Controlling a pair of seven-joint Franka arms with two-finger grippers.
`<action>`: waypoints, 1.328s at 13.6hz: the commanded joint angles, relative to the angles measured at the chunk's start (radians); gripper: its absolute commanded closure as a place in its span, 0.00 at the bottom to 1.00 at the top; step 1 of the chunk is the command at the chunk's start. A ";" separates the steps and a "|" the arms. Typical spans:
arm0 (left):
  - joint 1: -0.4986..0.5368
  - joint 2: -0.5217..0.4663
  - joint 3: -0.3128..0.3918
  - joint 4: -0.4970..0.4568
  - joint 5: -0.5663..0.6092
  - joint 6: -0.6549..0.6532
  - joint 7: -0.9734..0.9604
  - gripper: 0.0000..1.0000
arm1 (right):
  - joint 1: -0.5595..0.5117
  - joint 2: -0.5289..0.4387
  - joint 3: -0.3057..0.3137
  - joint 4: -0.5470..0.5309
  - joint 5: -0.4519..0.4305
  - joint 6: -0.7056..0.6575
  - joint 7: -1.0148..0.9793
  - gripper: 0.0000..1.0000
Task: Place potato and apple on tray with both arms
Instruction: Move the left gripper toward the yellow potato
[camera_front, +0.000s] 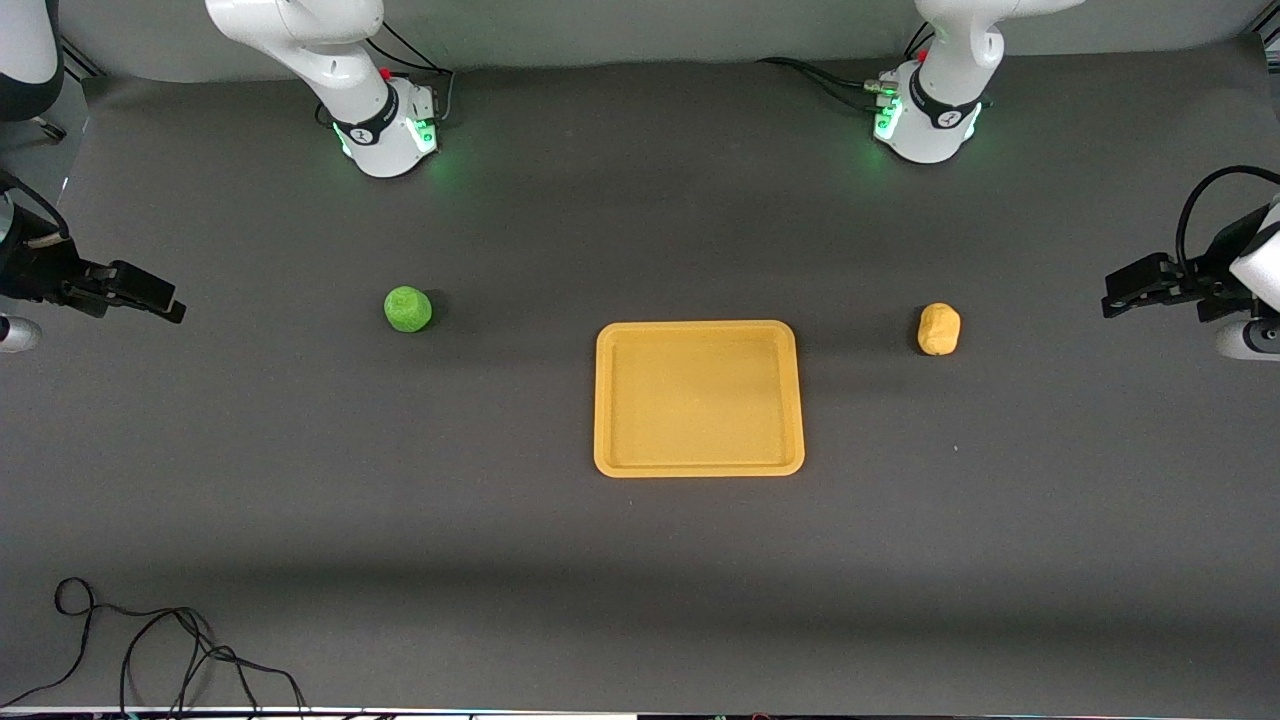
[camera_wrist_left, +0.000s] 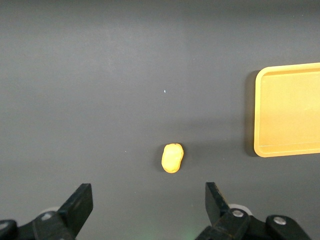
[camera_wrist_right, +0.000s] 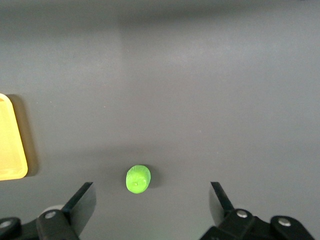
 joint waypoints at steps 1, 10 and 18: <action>0.001 -0.007 -0.001 -0.010 0.002 0.014 -0.014 0.00 | 0.014 -0.008 -0.014 0.012 -0.011 -0.022 -0.014 0.00; -0.010 -0.062 -0.006 -0.181 0.006 0.095 -0.019 0.00 | 0.019 0.003 -0.011 0.025 -0.013 -0.022 -0.005 0.00; -0.031 -0.132 -0.016 -0.786 -0.010 0.616 -0.022 0.00 | 0.048 -0.034 -0.011 -0.041 -0.011 0.001 -0.005 0.00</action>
